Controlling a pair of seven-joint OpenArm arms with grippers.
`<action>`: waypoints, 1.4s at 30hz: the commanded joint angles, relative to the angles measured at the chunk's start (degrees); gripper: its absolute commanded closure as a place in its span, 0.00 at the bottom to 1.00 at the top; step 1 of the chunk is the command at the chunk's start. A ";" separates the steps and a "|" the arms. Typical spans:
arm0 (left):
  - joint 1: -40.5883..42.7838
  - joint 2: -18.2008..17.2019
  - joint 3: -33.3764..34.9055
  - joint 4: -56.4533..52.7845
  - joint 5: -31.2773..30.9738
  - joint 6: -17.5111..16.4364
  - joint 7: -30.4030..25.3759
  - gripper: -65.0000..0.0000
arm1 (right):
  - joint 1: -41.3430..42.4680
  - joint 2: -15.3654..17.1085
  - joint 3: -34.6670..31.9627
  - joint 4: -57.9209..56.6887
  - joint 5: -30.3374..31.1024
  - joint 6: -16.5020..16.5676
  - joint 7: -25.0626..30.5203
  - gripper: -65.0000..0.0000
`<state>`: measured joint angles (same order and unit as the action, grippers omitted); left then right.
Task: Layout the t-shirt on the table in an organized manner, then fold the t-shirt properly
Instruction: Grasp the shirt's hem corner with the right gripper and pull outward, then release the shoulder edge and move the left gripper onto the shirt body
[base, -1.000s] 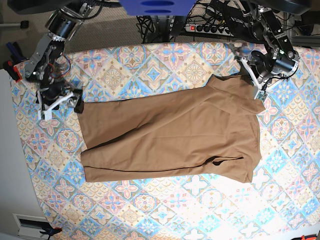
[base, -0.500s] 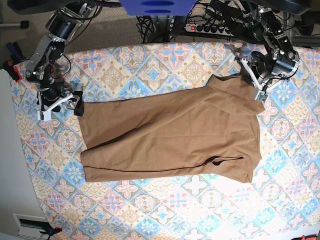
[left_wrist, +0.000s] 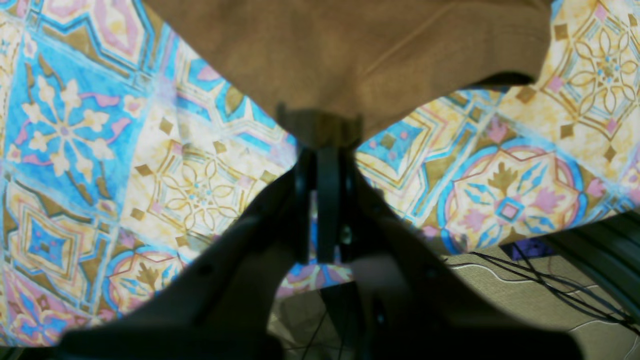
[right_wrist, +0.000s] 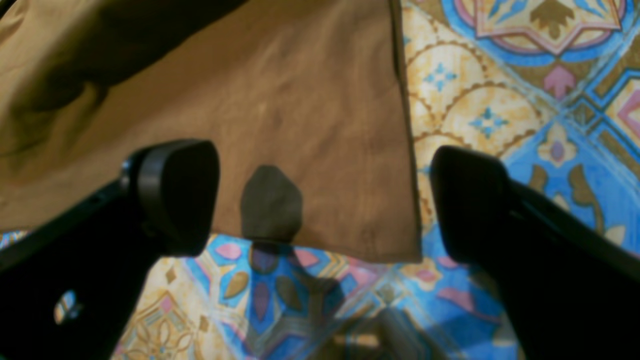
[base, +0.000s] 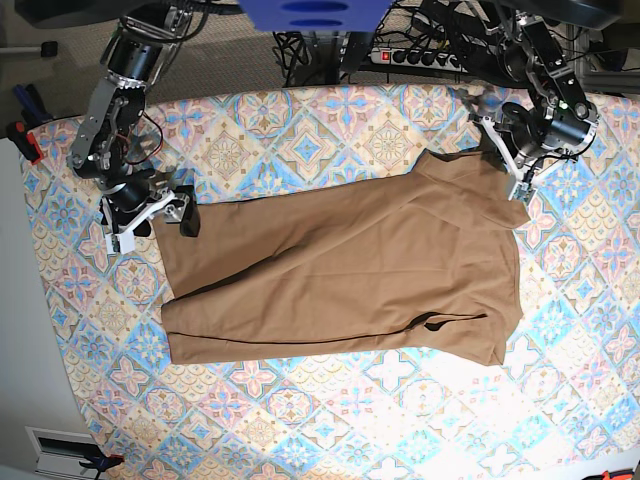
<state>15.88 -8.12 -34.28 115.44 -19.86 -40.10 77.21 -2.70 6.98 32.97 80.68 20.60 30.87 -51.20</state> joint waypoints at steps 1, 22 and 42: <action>-0.27 -0.36 -0.13 1.00 -0.41 0.10 -0.42 1.00 | 0.02 0.09 -0.31 0.06 -0.25 0.29 -2.82 0.11; 5.79 -1.42 0.39 5.31 -0.23 0.10 -0.51 1.00 | -6.93 0.09 12.08 16.33 -0.51 0.20 -3.35 1.00; 14.32 4.91 10.50 5.31 29.22 0.10 -11.93 1.00 | -10.18 0.09 12.52 18.08 -0.60 0.20 -3.44 1.00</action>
<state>30.37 -3.03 -23.57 119.87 8.47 -40.53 65.21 -13.34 6.02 45.17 97.73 19.29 31.27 -56.05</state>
